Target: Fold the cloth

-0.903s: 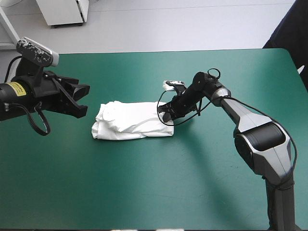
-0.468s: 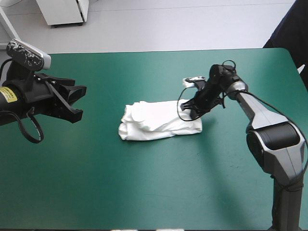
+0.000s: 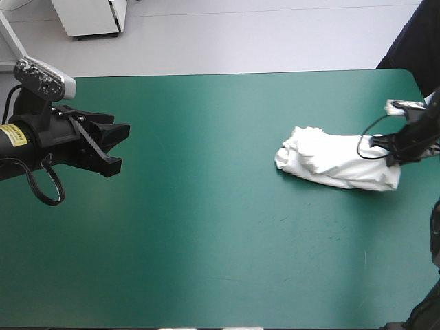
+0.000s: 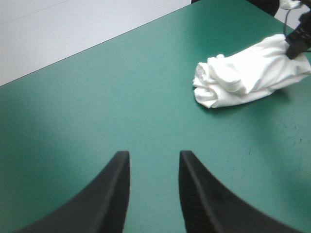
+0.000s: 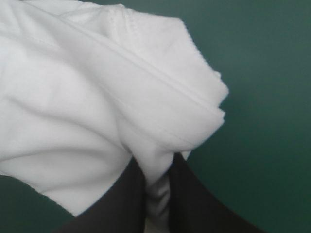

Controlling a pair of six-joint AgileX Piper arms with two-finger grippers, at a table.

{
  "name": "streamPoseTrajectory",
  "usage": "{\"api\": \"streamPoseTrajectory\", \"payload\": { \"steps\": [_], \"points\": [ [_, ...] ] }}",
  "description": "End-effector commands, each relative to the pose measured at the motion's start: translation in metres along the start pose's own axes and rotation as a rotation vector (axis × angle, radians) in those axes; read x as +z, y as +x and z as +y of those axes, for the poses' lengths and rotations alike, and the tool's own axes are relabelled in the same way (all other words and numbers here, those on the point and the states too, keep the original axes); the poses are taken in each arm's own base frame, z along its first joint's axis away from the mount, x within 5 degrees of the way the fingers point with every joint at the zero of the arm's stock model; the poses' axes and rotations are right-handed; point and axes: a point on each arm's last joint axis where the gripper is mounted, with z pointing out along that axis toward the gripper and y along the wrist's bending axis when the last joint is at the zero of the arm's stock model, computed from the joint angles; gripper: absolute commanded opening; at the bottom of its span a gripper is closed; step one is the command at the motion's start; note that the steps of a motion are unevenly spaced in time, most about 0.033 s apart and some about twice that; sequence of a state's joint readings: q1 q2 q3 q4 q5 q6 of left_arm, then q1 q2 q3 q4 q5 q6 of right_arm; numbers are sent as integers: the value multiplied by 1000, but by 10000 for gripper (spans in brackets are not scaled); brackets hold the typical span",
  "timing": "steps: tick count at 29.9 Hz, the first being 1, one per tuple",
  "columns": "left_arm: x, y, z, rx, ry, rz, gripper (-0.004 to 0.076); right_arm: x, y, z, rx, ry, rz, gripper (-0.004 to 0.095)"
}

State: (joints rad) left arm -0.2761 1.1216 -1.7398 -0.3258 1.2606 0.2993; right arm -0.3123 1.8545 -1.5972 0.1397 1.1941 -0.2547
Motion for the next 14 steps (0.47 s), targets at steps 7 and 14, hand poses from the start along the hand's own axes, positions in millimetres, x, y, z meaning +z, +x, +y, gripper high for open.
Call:
{"api": "streamPoseTrajectory", "payload": {
  "steps": [7,14],
  "points": [
    [-9,-2,-5,3,26,-20,253,-33,44,-68,191,18,-135,-9],
    [-9,-2,-5,24,26,-20,253,-32,46,-66,194,-4,-110,-6]
  ]
}}
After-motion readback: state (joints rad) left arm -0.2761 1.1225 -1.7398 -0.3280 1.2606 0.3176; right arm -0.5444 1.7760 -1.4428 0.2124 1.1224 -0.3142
